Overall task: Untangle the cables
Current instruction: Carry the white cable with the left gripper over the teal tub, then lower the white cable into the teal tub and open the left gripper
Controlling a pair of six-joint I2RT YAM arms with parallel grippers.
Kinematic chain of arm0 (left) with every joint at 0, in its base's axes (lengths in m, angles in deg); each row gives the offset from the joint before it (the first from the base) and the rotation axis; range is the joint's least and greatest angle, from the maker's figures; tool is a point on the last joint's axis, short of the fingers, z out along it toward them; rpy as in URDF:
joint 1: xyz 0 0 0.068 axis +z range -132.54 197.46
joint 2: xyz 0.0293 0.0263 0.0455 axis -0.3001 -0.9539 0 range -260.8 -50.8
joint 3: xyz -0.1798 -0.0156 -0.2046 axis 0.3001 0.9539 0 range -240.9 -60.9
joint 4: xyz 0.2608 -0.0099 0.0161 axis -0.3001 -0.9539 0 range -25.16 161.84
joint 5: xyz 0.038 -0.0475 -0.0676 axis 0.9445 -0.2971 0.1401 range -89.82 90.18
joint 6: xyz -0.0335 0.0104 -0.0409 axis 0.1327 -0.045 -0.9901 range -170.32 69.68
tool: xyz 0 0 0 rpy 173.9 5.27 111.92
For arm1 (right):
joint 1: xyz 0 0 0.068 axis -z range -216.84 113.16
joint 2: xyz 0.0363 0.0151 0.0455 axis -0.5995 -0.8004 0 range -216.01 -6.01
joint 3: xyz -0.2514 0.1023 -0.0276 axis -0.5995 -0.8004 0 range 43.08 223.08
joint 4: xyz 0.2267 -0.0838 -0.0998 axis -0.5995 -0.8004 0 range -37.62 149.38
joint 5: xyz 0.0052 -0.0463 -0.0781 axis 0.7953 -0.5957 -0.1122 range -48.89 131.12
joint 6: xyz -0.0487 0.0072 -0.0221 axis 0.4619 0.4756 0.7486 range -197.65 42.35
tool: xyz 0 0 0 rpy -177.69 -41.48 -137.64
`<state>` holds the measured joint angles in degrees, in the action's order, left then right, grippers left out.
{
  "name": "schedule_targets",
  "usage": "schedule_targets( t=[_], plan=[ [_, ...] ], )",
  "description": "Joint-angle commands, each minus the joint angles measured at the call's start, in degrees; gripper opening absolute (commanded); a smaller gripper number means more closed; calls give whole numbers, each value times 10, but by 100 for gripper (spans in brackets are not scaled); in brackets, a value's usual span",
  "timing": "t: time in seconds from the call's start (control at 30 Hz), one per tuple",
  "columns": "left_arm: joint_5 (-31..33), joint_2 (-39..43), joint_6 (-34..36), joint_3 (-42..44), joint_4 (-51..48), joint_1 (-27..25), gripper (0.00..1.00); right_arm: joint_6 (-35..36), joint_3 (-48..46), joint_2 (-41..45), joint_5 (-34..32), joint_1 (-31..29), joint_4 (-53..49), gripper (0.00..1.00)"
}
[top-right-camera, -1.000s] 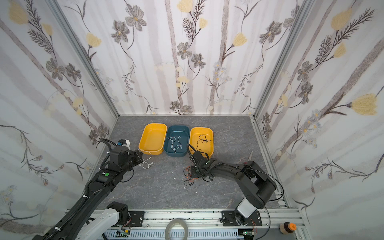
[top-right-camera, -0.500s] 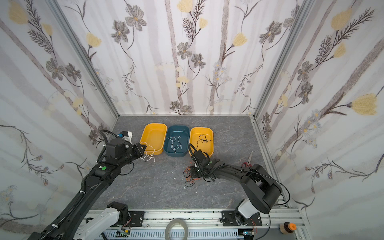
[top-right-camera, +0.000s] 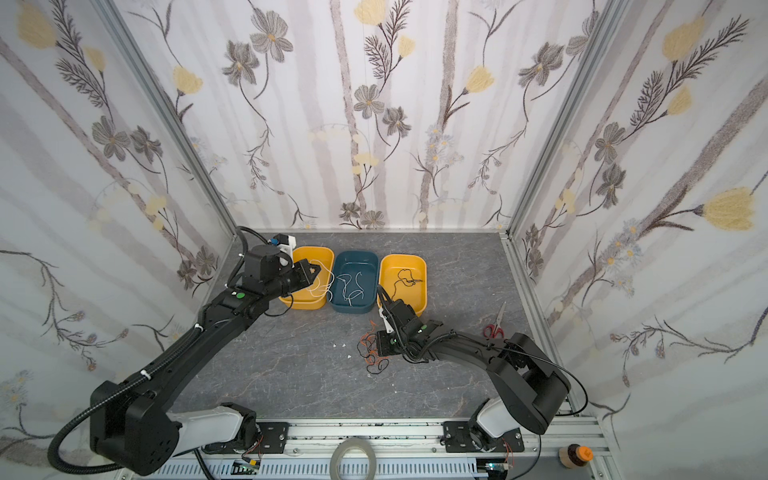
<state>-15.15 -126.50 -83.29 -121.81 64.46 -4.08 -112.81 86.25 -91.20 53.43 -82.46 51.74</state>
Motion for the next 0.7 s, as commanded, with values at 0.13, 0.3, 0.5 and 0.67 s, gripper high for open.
schedule_targets(
  t=[0.13,0.3,0.5,0.67],
  plan=[
    [-4,-129,14,-90,43,-22,0,-1,2,17,14,-1,12,22],
    [-8,-221,12,-144,44,-32,0,-1,1,25,8,0,3,23],
    [1,-293,11,-181,37,-38,0,9,2,45,-11,2,-18,24],
    [29,-336,20,-214,-12,-46,16,14,3,55,-23,6,-31,25]
  ],
)
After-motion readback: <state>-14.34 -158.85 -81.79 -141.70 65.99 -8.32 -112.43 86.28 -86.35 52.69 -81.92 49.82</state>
